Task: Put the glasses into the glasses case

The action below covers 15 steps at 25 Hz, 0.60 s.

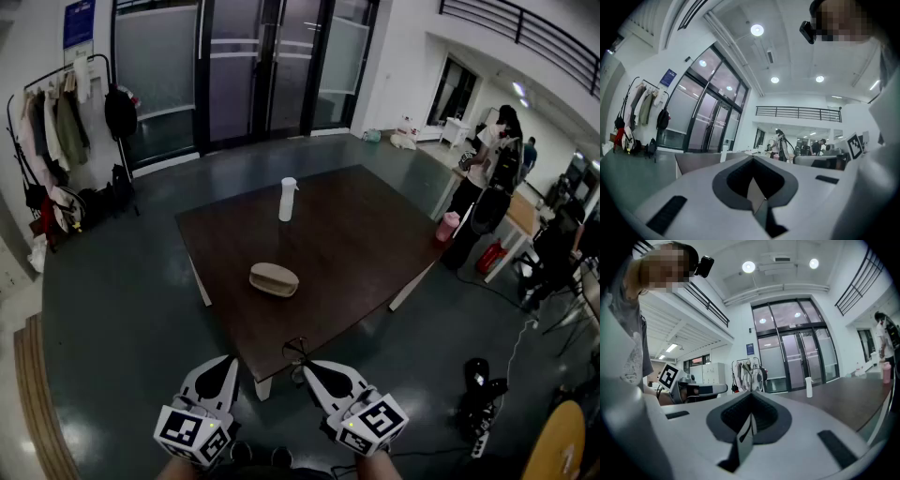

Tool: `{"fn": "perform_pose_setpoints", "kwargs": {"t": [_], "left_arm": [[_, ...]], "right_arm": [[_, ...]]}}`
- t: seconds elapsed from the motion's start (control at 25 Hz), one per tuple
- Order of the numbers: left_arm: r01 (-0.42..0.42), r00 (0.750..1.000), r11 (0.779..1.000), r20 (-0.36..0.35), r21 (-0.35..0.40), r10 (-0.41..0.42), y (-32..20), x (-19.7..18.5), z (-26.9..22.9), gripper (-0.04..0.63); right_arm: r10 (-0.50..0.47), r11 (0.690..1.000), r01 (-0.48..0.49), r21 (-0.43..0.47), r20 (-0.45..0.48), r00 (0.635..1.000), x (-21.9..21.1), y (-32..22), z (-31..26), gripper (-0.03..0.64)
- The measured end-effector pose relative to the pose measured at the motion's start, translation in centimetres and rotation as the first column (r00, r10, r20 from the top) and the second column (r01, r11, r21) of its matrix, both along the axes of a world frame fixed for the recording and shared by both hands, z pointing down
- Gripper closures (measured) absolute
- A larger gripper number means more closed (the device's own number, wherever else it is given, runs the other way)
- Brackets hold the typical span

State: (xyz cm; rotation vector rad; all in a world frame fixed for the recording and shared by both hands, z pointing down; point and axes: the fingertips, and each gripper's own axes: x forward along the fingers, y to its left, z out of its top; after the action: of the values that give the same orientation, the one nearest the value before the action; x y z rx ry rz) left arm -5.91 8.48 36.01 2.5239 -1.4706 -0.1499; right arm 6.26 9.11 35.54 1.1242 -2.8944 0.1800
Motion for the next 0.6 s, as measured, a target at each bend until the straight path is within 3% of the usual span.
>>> {"fn": "perform_pose_setpoints", "kwargs": {"t": [0.6], "left_arm": [[-0.02,1.0,1.0,-0.002,0.0,0.02,-0.6,-1.5,0.7,0.589]], "right_arm": [[0.015,1.0,-0.016,-0.016,-0.016,1.0,-1.9,-0.2,0.8,0.629]]}}
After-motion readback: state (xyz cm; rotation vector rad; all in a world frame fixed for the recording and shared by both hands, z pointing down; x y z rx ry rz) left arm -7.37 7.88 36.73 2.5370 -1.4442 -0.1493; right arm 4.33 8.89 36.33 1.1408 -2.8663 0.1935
